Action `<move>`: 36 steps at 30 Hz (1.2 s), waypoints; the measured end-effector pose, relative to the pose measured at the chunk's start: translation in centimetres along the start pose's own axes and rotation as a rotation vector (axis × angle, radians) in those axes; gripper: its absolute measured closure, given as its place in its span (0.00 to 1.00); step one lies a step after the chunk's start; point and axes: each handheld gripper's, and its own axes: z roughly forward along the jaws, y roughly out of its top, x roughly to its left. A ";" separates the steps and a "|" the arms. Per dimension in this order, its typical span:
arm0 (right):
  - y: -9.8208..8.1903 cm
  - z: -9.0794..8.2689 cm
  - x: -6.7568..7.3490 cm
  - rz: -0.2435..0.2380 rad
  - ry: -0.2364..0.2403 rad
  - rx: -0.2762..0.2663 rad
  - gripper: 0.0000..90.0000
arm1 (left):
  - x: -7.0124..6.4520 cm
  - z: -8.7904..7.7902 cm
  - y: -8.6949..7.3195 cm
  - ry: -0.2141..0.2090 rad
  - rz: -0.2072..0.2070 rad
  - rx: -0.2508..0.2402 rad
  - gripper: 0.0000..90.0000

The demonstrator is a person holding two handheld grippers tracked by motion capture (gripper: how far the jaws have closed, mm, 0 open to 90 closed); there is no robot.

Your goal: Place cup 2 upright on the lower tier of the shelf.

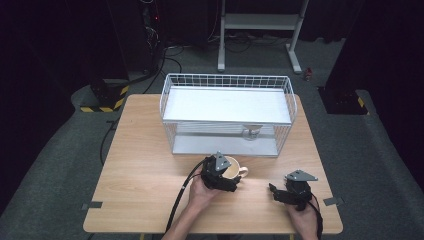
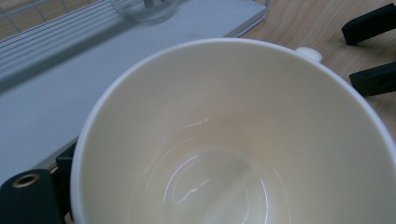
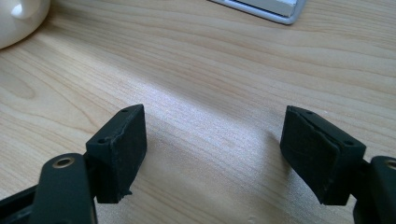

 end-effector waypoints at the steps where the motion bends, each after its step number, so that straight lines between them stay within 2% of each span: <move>1: 0.0 0.0 0.0 0.000 0.000 0.000 0.26 | 0.0 0.0 0.0 0.002 0.000 0.000 0.10; 4: 0.0 0.0 0.0 -0.001 0.000 0.000 0.26 | 0.0 -0.1 0.0 0.003 0.000 0.002 0.10; 10: 0.0 0.0 0.0 0.000 0.000 0.000 0.26 | -0.3 -0.5 0.1 0.026 0.029 -0.001 0.11; 14: 0.0 0.0 0.0 -0.001 0.000 0.000 0.26 | -0.2 -0.8 0.2 0.027 0.015 -0.005 0.11; 19: 0.0 0.0 0.0 -0.001 0.000 0.000 0.26 | 0.0 -1.2 0.3 0.039 0.020 -0.013 0.11; 23: 0.0 0.0 0.0 0.002 0.000 0.002 0.26 | 0.3 -1.4 0.4 0.031 0.000 -0.021 0.11; 25: 0.0 0.0 0.0 0.002 0.000 0.002 0.26 | 0.4 -1.5 0.4 0.041 0.005 -0.022 0.11; 32: 0.0 0.0 0.0 0.005 0.000 0.003 0.25 | 1.3 -1.7 0.5 0.061 -0.034 -0.030 0.11; 36: 0.0 0.0 0.0 0.006 -0.001 0.003 0.25 | 1.9 -1.8 1.0 0.095 -0.014 -0.012 0.11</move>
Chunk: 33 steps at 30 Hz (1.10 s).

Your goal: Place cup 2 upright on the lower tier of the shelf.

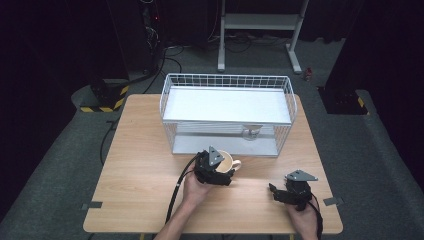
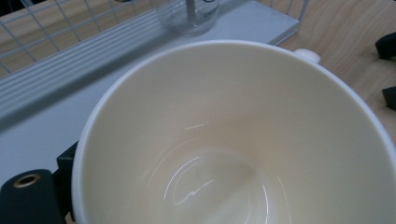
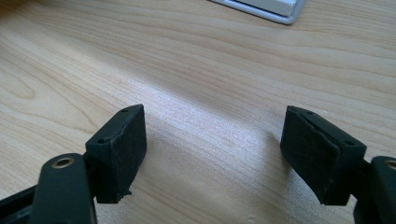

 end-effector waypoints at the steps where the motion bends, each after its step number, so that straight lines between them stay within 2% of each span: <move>1: 0.0 0.0 0.0 0.000 0.000 0.000 0.25 | 0.2 0.0 0.1 -0.002 -0.007 -0.002 0.11; 3: 0.0 0.0 0.0 0.000 0.001 0.000 0.25 | 0.5 -0.1 0.2 0.006 -0.018 -0.015 0.11; 10: 0.0 0.0 0.0 0.001 0.000 0.001 0.25 | 1.8 -0.1 0.0 0.043 -0.059 -0.013 0.11; 17: 0.0 0.0 0.0 0.001 0.000 0.001 0.25 | 2.9 0.1 0.7 0.078 -0.068 -0.006 0.11; 24: 0.0 0.0 0.0 0.001 0.000 0.001 0.25 | 4.3 0.6 0.9 0.113 -0.101 0.006 0.11; 27: 0.0 0.0 0.0 -0.001 0.000 0.000 0.25 | 4.7 0.9 1.1 0.130 -0.095 0.013 0.11; 29: 0.0 0.0 0.0 0.001 0.000 0.001 0.25 | 4.9 1.0 1.2 0.135 -0.108 0.001 0.11; 33: 0.0 0.0 0.0 0.001 0.000 0.000 0.25 | 5.4 1.5 1.0 0.152 -0.124 0.012 0.11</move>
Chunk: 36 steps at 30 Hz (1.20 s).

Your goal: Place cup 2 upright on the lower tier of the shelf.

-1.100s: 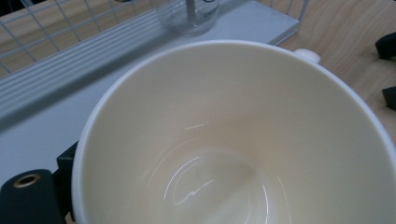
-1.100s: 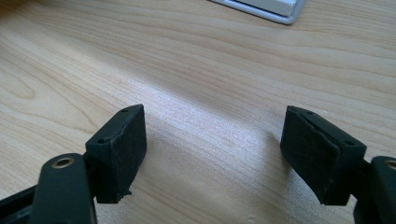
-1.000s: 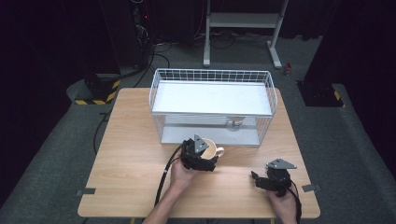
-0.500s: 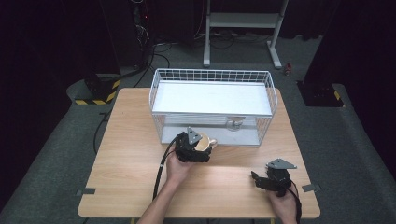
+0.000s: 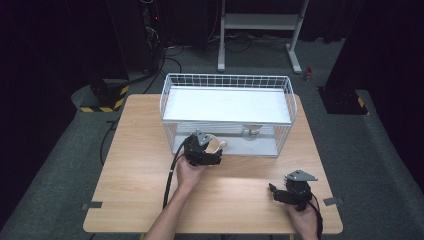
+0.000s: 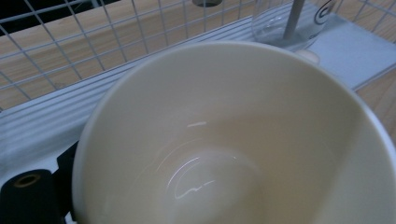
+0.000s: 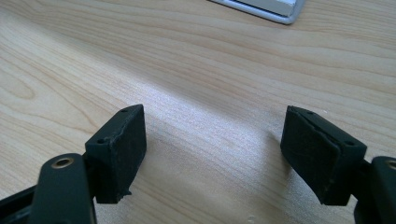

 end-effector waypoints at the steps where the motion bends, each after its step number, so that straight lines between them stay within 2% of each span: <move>1: 0.0 0.0 0.0 -0.002 0.000 0.000 0.25 | 0.1 0.2 -0.1 0.005 0.002 0.010 0.11; 5: 0.0 0.0 0.0 0.001 0.000 0.000 0.25 | 0.6 0.6 -0.1 0.016 -0.024 -0.001 0.11; 9: 0.0 0.0 0.0 -0.001 -0.001 -0.001 0.25 | 1.0 0.9 -0.2 0.005 -0.053 -0.012 0.11; 31: 0.0 0.0 0.0 -0.002 0.000 -0.001 0.25 | 1.8 2.1 -0.3 0.020 -0.057 -0.094 0.11; 36: 0.0 0.0 0.0 -0.002 0.000 -0.001 0.25 | 1.8 2.4 -0.4 0.022 -0.071 -0.107 0.11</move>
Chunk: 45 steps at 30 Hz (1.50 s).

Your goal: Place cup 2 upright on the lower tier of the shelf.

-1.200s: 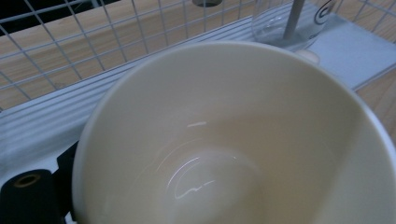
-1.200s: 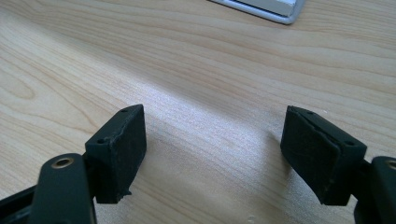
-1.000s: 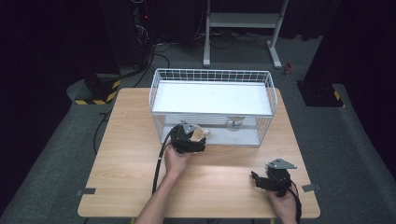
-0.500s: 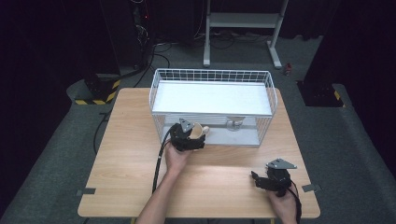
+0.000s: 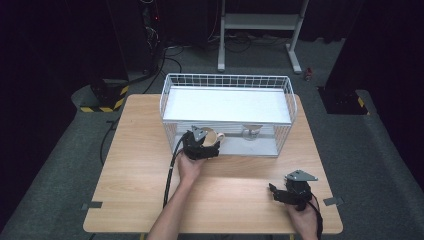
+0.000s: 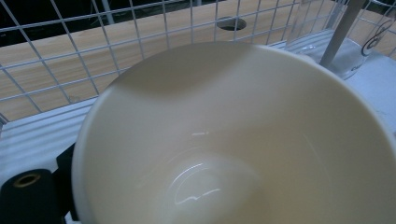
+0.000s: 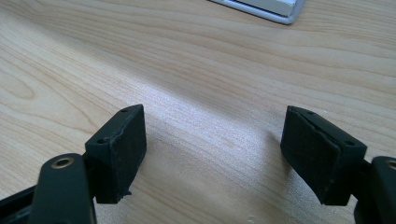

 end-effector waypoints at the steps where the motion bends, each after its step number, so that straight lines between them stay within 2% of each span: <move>1: 0.0 0.0 0.0 0.000 0.000 0.000 0.25 | 0.0 0.0 0.0 -0.001 -0.002 -0.001 0.11; 3: 0.0 0.0 0.0 -0.002 0.000 0.000 0.25 | 0.0 0.1 0.0 -0.001 -0.003 0.001 0.11; 5: 0.0 0.0 0.0 0.000 -0.001 -0.001 0.25 | 0.1 0.2 0.3 0.001 0.002 0.023 0.11; 6: 0.0 0.0 0.0 0.002 -0.001 0.001 0.25 | 0.3 0.3 0.6 -0.012 0.019 0.036 0.11; 7: 0.0 0.0 0.0 -0.002 -0.001 0.000 0.25 | 0.4 0.4 0.7 -0.004 0.022 0.042 0.11; 9: 0.0 0.0 0.0 0.000 -0.001 0.000 0.25 | 0.3 0.4 0.6 0.033 0.001 0.031 0.10; 12: 0.0 0.0 0.0 0.001 -0.001 0.000 0.25 | 0.4 0.6 0.6 0.004 0.003 0.029 0.11; 13: 0.0 0.0 0.0 0.002 -0.001 0.000 0.25 | 0.5 0.7 0.6 -0.018 0.004 0.026 0.10; 14: 0.0 0.0 0.0 0.002 -0.002 0.000 0.25 | 0.5 0.8 0.6 -0.017 0.003 0.023 0.10; 15: 0.0 0.0 0.0 0.002 -0.002 0.000 0.25 | 0.6 0.8 0.6 -0.011 0.015 0.019 0.10; 18: 0.0 0.0 0.0 0.002 -0.002 0.000 0.25 | 0.5 1.0 0.6 0.029 -0.016 0.009 0.10; 20: 0.0 0.0 0.0 0.002 -0.002 0.000 0.25 | 0.7 1.2 0.9 0.039 -0.008 0.030 0.10; 25: 0.0 0.0 0.0 0.002 -0.002 0.000 0.25 | 0.8 1.5 1.2 0.028 -0.012 0.041 0.10; 27: 0.0 0.0 0.0 0.002 -0.002 0.000 0.25 | 1.0 1.5 1.2 0.037 0.002 0.054 0.10; 29: 0.0 0.0 0.0 0.002 -0.002 0.000 0.25 | 0.9 1.5 1.2 0.034 -0.023 0.052 0.10; 31: 0.0 0.0 0.0 0.003 -0.002 0.000 0.25 | 1.1 1.5 1.2 0.023 -0.024 0.068 0.09; 34: 0.0 0.0 0.0 0.003 -0.002 0.000 0.25 | 1.0 1.6 1.1 0.035 -0.034 0.074 0.08; 37: 0.0 0.0 0.0 0.003 -0.002 0.000 0.25 | 1.1 1.6 1.0 0.034 -0.019 0.100 0.05; 40: 0.0 0.0 0.0 0.003 -0.002 0.000 0.25 | 1.3 1.5 0.9 0.027 -0.028 0.108 0.03; 41: 0.0 0.0 0.0 0.003 -0.002 0.000 0.25 | 1.5 1.3 1.0 0.037 -0.003 0.129 0.03; 42: 0.0 0.0 0.0 0.003 -0.002 0.000 0.25 | 1.4 1.3 0.9 0.033 -0.035 0.110 0.03; 45: 0.0 0.0 0.0 0.003 -0.002 0.000 0.25 | 1.3 1.1 0.7 0.017 -0.047 0.102 0.05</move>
